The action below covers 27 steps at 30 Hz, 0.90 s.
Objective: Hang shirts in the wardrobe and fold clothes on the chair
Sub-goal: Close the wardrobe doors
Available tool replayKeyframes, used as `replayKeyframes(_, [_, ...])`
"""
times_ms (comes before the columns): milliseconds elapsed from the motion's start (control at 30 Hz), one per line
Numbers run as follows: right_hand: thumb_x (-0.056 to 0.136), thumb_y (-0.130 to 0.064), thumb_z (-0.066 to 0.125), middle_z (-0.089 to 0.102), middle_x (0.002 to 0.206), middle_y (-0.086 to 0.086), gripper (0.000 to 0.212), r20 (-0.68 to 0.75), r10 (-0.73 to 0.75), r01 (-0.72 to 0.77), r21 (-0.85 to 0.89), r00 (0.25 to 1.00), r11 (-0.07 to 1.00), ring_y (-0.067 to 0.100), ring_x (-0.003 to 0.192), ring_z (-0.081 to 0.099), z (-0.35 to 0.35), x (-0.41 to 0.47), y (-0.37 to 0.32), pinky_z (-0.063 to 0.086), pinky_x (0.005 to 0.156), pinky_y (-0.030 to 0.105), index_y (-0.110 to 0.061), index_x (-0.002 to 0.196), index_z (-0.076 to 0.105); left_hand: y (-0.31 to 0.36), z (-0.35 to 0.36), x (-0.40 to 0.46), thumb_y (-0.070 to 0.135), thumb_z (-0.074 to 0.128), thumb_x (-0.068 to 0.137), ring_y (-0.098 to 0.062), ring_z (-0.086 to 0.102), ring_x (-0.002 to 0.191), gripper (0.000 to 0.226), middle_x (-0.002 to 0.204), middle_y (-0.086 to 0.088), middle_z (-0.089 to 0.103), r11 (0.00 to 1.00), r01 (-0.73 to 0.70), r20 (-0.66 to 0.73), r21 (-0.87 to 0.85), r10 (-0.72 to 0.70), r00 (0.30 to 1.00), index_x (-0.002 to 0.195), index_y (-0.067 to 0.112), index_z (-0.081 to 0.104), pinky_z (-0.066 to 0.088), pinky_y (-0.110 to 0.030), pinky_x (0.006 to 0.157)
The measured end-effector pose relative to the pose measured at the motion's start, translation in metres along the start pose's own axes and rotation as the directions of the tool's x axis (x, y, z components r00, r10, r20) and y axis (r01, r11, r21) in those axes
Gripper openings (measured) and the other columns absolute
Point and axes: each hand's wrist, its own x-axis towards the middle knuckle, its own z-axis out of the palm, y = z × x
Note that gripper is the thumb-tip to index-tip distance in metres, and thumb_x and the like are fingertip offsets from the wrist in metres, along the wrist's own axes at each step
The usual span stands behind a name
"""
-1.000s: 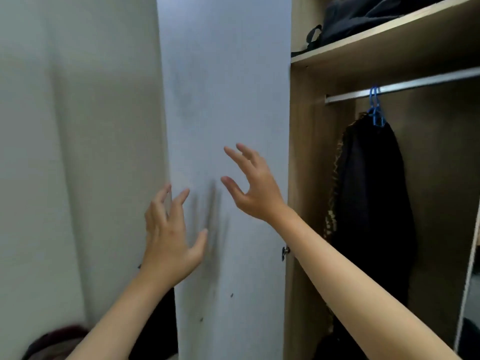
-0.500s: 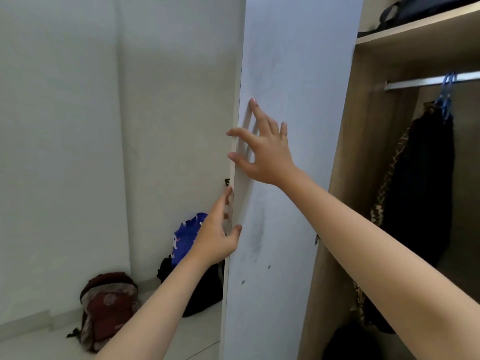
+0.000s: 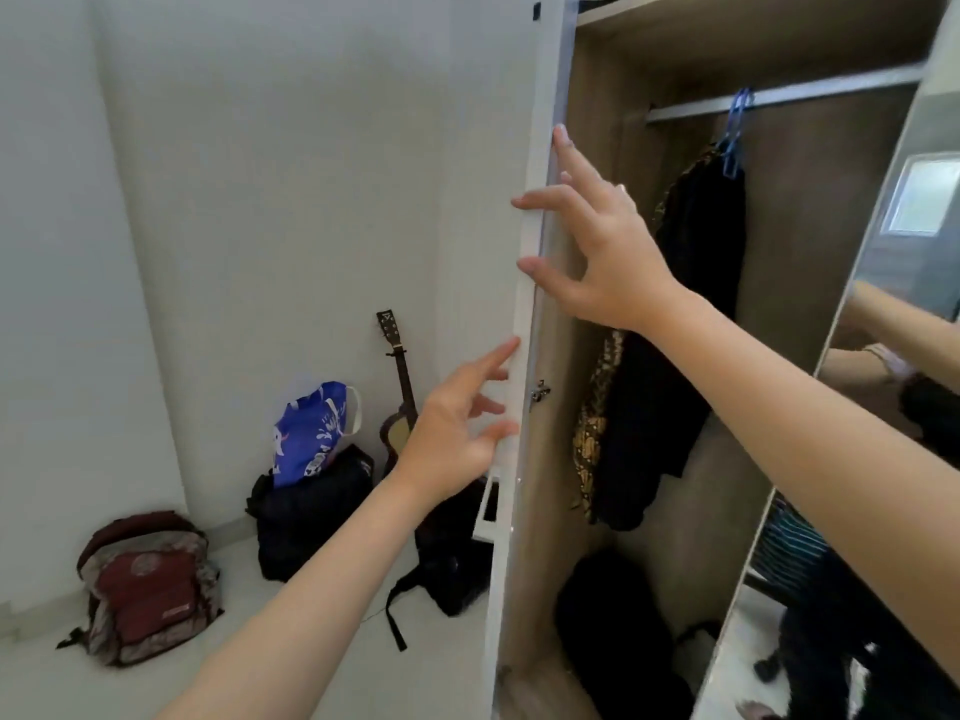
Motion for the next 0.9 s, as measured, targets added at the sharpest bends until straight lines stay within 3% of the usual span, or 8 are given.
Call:
replayKeyframes(200, [0.087, -0.052, 0.054, 0.024, 0.157, 0.01, 0.055, 0.009, 0.071, -0.067, -0.216, 0.997, 0.974, 0.03, 0.139, 0.033, -0.066, -0.063, 0.056, 0.014, 0.108, 0.068, -0.031, 0.138, 0.047, 0.018, 0.075, 0.027, 0.029, 0.068, 0.085, -0.002, 0.04, 0.121, 0.077, 0.131, 0.01, 0.041, 0.99, -0.135, 0.2, 0.025, 0.128, 0.971, 0.142, 0.052, 0.022, 0.033, -0.013, 0.099])
replayKeyframes(267, [0.086, -0.052, 0.055, 0.023, 0.157, 0.013, 0.057, -0.005, 0.125, -0.121, -0.289, 0.992, 0.95, 0.033, 0.141, 0.029, -0.08, -0.08, 0.073, 0.012, 0.107, 0.07, -0.034, 0.14, 0.045, 0.022, 0.102, 0.036, 0.032, 0.068, 0.084, -0.005, 0.028, 0.132, 0.082, 0.143, 0.007, 0.026, 0.987, -0.154, 0.257, 0.046, 0.137, 0.957, 0.141, 0.057, 0.015, 0.027, -0.015, 0.104])
replayKeyframes(333, [0.087, -0.053, 0.053, 0.021, 0.158, 0.015, 0.059, 0.004, 0.175, -0.158, -0.405, 0.985, 0.901, 0.036, 0.143, 0.025, -0.092, -0.093, 0.089, 0.011, 0.106, 0.073, -0.036, 0.142, 0.041, 0.025, 0.127, 0.046, 0.036, 0.068, 0.084, -0.01, 0.003, 0.144, 0.089, 0.156, 0.011, -0.005, 0.977, -0.19, 0.328, 0.093, 0.15, 0.933, 0.139, 0.061, 0.003, 0.025, -0.025, 0.107])
replayKeyframes(400, [0.089, -0.053, 0.053, 0.017, 0.159, 0.014, 0.062, 0.035, 0.231, -0.181, -0.508, 0.972, 0.842, 0.036, 0.145, 0.02, -0.102, -0.105, 0.104, 0.011, 0.106, 0.073, -0.037, 0.146, 0.034, 0.028, 0.15, 0.058, 0.038, 0.068, 0.083, -0.013, -0.013, 0.145, 0.095, 0.153, 0.016, -0.024, 0.966, -0.22, 0.384, 0.136, 0.153, 0.911, 0.136, 0.064, -0.006, 0.028, -0.036, 0.11])
replayKeyframes(500, [0.091, -0.053, 0.051, 0.007, 0.161, 0.01, 0.07, 0.066, 0.363, -0.257, -0.59, 0.929, 0.765, 0.032, 0.148, 0.008, -0.11, -0.121, 0.125, 0.008, 0.106, 0.073, -0.042, 0.149, 0.015, 0.026, 0.184, 0.076, 0.044, 0.071, 0.078, -0.022, -0.02, 0.144, 0.102, 0.149, 0.014, -0.031, 0.955, -0.247, 0.402, 0.166, 0.163, 0.901, 0.133, 0.067, -0.012, 0.028, -0.059, 0.11])
replayKeyframes(633, [0.093, -0.055, 0.043, -0.006, 0.162, 0.003, 0.073, 0.045, 0.545, -0.395, -0.641, 0.837, 0.658, 0.024, 0.149, -0.005, -0.112, -0.136, 0.147, 0.004, 0.107, 0.071, -0.051, 0.145, -0.009, 0.012, 0.227, 0.096, 0.053, 0.071, 0.073, -0.025, -0.032, 0.139, 0.107, 0.147, 0.004, -0.041, 0.943, -0.271, 0.432, 0.196, 0.165, 0.887, 0.134, 0.063, -0.017, 0.015, -0.072, 0.105])
replayKeyframes(800, [0.095, -0.046, 0.039, -0.013, 0.161, 0.001, 0.072, -0.044, 0.577, -0.427, -0.718, 0.815, 0.549, 0.018, 0.148, -0.012, -0.098, -0.149, 0.168, -0.011, 0.109, 0.061, -0.04, 0.15, -0.007, -0.004, 0.264, 0.112, 0.057, 0.067, 0.074, -0.02, -0.04, 0.134, 0.104, 0.146, 0.003, -0.042, 0.937, -0.297, 0.417, 0.181, 0.201, 0.886, 0.135, 0.062, -0.017, 0.012, -0.074, 0.101])
replayKeyframes(900, [0.093, -0.043, 0.031, -0.004, 0.162, 0.006, 0.068, -0.126, 0.535, -0.407, -0.796, 0.835, 0.448, 0.019, 0.148, -0.005, -0.085, -0.157, 0.182, -0.013, 0.109, 0.059, -0.028, 0.153, 0.002, -0.011, 0.282, 0.12, 0.057, 0.066, 0.075, -0.02, -0.043, 0.133, 0.102, 0.144, 0.002, -0.046, 0.937, -0.313, 0.406, 0.153, 0.229, 0.885, 0.136, 0.06, -0.016, 0.012, -0.076, 0.098])
